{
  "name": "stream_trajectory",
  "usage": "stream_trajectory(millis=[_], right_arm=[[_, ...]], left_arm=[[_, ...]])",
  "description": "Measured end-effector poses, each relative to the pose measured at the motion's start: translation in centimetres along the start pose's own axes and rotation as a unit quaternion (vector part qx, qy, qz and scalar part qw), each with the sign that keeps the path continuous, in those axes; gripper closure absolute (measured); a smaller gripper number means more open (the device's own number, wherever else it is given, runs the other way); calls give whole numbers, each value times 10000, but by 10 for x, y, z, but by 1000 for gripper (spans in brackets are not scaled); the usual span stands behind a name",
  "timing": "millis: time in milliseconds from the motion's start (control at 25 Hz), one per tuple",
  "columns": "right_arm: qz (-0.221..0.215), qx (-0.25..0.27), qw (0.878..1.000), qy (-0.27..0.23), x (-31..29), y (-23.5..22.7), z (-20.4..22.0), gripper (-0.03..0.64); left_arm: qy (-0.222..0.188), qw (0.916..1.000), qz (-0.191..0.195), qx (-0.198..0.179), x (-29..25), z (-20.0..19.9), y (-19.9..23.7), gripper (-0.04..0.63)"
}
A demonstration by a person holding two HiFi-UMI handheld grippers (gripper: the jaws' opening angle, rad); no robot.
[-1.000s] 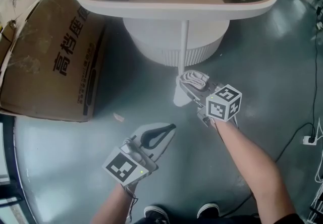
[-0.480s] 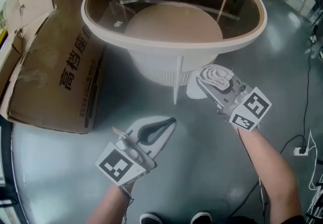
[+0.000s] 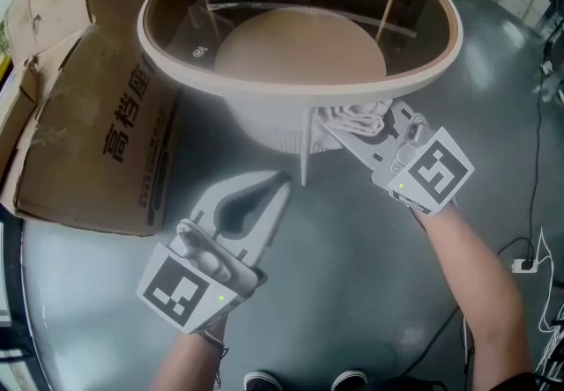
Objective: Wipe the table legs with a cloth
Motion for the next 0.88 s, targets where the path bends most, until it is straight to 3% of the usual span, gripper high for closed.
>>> stream_trajectory(millis=[400,560,880], right_arm=[[-227,-253,9992,-192,1,11,19,540],[-203,-580,9971,-441,6,22,33,540],[-98,-1104,9935,-260,12,57,98,538]], left_arm=[[67,9997,243,24,4,15,-15,591],[252,9990,291,238,9,35,-24,591],[525,9976,311,321,21,63,-29,591]])
Point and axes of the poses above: the fingertips, and each gripper's own axes: x backward along the fingers, y to its left, z out of its underside, the point moved 5 cm from there along x, backward along the fingers, and after that the axes turned 8 degrees about -y, right-handed, at the moved point
